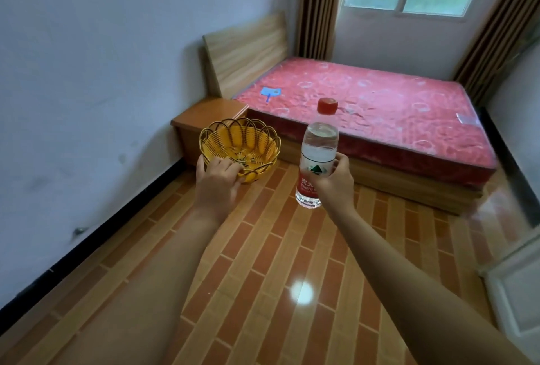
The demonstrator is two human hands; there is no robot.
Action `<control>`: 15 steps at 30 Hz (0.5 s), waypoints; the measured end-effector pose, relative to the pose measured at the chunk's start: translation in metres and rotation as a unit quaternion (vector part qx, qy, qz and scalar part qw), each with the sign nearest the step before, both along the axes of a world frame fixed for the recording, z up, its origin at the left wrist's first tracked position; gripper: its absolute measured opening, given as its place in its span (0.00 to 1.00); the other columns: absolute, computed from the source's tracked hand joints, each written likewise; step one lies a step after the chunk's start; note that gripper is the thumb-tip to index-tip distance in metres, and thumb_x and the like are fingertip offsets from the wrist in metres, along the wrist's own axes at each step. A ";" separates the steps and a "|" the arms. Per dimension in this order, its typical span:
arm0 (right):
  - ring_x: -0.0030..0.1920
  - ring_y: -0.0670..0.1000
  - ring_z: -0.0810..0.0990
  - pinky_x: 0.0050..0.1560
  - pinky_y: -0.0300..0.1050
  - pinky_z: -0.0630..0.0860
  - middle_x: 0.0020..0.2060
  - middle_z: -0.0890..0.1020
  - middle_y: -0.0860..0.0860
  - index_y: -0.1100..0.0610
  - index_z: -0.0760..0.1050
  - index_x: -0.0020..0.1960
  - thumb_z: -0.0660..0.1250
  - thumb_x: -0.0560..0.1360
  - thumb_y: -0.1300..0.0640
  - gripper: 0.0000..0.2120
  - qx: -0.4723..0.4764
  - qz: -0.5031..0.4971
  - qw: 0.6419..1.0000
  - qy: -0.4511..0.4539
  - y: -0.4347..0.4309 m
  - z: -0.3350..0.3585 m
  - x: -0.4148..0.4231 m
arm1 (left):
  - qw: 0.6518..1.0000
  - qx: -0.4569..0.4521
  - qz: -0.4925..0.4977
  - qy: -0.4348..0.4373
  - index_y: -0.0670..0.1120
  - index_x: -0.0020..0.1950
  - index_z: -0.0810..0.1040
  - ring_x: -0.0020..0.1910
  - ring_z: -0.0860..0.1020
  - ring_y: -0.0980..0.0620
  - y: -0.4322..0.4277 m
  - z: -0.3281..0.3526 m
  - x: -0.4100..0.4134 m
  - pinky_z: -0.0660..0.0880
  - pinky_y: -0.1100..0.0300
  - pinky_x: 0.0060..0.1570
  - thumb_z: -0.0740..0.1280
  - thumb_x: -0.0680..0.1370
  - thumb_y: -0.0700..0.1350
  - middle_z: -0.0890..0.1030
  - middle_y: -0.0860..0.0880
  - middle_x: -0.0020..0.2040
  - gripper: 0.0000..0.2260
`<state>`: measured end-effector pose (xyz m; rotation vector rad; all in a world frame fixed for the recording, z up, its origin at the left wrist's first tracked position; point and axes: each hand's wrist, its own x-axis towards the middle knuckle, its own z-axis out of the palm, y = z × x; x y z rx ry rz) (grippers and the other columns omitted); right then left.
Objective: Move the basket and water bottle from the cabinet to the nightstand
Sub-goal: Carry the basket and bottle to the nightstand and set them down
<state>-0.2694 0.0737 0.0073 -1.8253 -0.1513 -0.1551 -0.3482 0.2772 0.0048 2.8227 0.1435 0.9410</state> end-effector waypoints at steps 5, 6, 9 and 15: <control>0.58 0.57 0.76 0.59 0.56 0.76 0.58 0.76 0.58 0.58 0.65 0.62 0.76 0.65 0.57 0.31 -0.011 0.011 1.000 0.002 0.023 -0.008 0.060 | 1.000 -0.013 0.018 -0.001 0.41 0.46 0.80 0.47 0.78 0.41 0.026 -0.008 0.052 0.63 0.34 0.63 0.73 0.69 0.38 0.82 0.44 0.42 0.07; 0.57 0.56 0.76 0.58 0.56 0.76 0.58 0.76 0.58 0.58 0.65 0.62 0.76 0.65 0.56 0.31 -0.013 0.012 1.000 0.002 0.028 -0.010 0.074 | 1.000 -0.014 0.020 0.000 0.42 0.46 0.80 0.48 0.78 0.41 0.032 -0.011 0.065 0.63 0.34 0.63 0.73 0.69 0.38 0.82 0.44 0.42 0.07; 0.55 0.53 0.77 0.57 0.55 0.77 0.57 0.77 0.56 0.58 0.65 0.62 0.76 0.65 0.56 0.30 -0.012 0.020 1.000 0.004 0.042 -0.015 0.123 | 0.999 -0.015 0.028 -0.003 0.42 0.46 0.80 0.48 0.78 0.41 0.048 -0.016 0.109 0.63 0.34 0.63 0.73 0.69 0.38 0.82 0.44 0.42 0.07; 0.58 0.55 0.77 0.56 0.49 0.75 0.57 0.77 0.58 0.59 0.65 0.62 0.76 0.65 0.56 0.30 -0.018 0.045 0.999 -0.010 0.075 -0.015 0.235 | 0.998 -0.016 0.055 -0.001 0.42 0.45 0.79 0.47 0.78 0.40 0.079 -0.012 0.212 0.65 0.34 0.62 0.73 0.69 0.38 0.82 0.44 0.42 0.07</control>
